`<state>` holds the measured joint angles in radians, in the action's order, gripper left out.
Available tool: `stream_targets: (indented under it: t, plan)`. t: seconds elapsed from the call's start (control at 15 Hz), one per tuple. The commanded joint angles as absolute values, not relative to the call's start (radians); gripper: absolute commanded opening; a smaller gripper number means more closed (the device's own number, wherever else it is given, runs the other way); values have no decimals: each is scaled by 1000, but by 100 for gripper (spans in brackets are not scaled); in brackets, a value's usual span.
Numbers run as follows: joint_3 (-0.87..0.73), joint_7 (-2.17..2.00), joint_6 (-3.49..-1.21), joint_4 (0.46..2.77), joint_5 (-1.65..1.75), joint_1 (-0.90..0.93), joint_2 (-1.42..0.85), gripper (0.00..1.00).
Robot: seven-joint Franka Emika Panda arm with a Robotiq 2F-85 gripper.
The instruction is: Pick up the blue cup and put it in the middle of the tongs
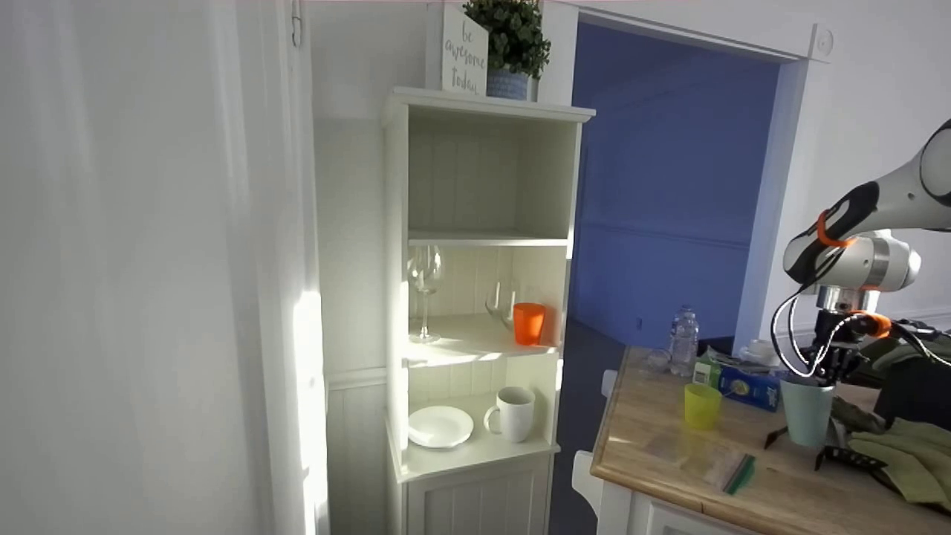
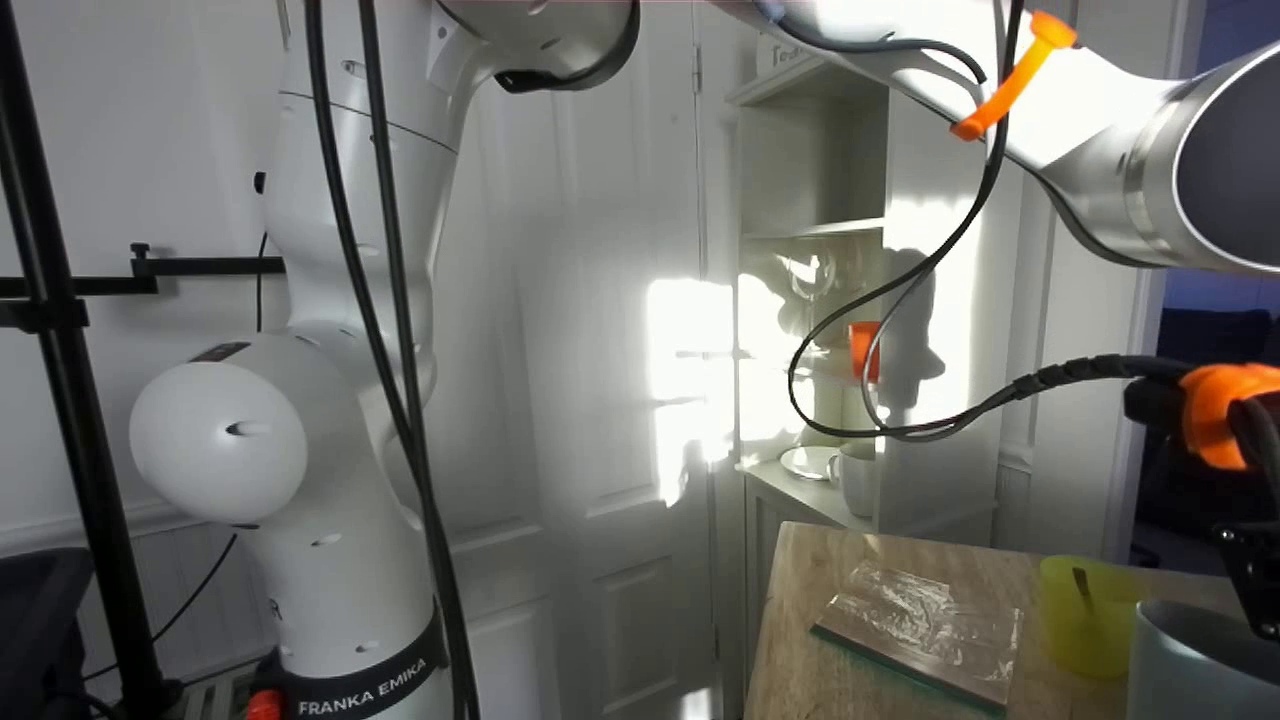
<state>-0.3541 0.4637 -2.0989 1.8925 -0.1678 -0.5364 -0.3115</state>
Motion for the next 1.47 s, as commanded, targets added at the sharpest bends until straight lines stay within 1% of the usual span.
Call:
stream_targets:
  t: [0.0, 0.6, 1.4]
  plan:
    - [-323, 537, -2176, 1961, -252, -560, -269, 1]
    - [-312, 574, -2300, 1987, -317, -568, -285, 1]
    - [-321, 521, -2328, 1932, -310, -600, -329, 1]
